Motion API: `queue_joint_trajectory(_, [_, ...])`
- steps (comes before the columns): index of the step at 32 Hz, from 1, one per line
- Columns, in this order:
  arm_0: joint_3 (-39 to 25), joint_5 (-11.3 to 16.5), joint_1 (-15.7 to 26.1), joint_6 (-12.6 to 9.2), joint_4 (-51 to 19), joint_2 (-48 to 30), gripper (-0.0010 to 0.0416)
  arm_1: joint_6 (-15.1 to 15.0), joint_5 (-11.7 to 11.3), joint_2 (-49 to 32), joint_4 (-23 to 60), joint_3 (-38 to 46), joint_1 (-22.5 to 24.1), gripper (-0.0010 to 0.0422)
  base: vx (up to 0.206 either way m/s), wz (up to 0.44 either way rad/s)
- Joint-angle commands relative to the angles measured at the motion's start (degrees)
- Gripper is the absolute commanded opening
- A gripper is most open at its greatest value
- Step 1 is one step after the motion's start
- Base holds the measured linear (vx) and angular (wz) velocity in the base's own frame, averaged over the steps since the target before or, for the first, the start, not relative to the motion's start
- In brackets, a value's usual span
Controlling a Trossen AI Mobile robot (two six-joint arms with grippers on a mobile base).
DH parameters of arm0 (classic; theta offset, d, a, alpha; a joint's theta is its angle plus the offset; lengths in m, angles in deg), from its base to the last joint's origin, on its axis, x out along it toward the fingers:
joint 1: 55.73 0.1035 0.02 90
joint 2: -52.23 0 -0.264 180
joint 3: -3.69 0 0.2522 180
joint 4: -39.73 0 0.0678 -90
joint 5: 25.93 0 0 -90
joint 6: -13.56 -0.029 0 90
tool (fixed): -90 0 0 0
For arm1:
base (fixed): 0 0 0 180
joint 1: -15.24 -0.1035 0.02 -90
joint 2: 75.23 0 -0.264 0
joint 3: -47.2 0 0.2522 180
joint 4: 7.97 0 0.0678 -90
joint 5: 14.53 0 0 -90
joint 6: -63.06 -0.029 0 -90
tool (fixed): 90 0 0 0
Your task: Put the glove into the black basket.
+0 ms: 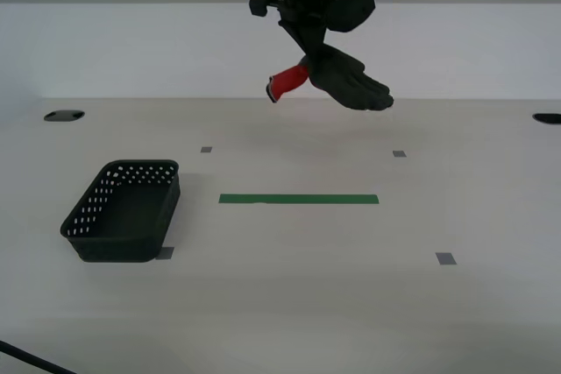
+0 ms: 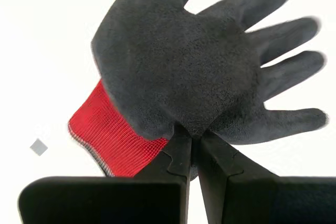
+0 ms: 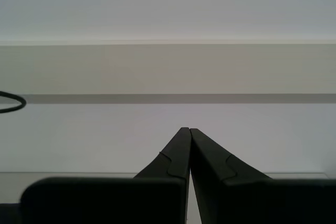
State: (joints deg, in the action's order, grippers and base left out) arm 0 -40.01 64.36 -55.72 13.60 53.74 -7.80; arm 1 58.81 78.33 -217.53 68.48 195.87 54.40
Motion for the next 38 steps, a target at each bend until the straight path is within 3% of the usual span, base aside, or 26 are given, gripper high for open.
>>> queue_joint_trajectory(1, [-0.07,-0.09,0.02,0.0,0.02,-0.02,0.0001,-1.16,-0.22,2.82,3.8,0.07,-0.7,-0.0001,0.0,0.0])
queue_joint_trajectory(9, [-0.07,-0.09,0.04,0.0,0.07,-0.02,0.0001,-4.24,-0.5,7.56,12.79,-0.02,-2.8,-0.0001,0.0,0.0])
queue_joint_trajectory(21, [-0.07,-0.09,0.04,0.0,0.0,-0.02,0.0001,-4.33,-0.94,15.28,18.82,-0.81,-15.56,-0.0002,0.0,0.0])
queue_joint_trajectory(27, [-0.07,-0.11,0.02,0.0,0.0,-0.02,0.0001,-4.44,-1.31,24.35,13.29,-15.41,-19.43,-0.0002,0.0,0.0])
queue_joint_trajectory(29, [-0.07,-0.11,0.04,-0.02,0.13,-0.02,0.0001,-4.13,-1.27,28.81,9.66,-23.5,-20.41,-0.0002,0.0,0.0])
queue_joint_trajectory(31, [-0.07,-0.15,0.02,-0.02,0.02,-0.02,0.0001,-2.54,-1.27,38.88,1.92,-43.93,-22.97,-0.0002,0.0,0.0])
queue_joint_trajectory(37, [-0.07,-0.31,0.0,0.0,0.26,-0.02,0.0001,-1.53,-1.05,44.85,-4.79,-62.84,-28.28,-0.0002,-0.002,0.008])
queue_joint_trajectory(38, [-0.07,-0.22,0.04,0.0,-0.15,-0.02,0.0001,-1.55,-0.76,45.07,-8.92,-67.38,-29.75,-0.0002,0.0,0.0])
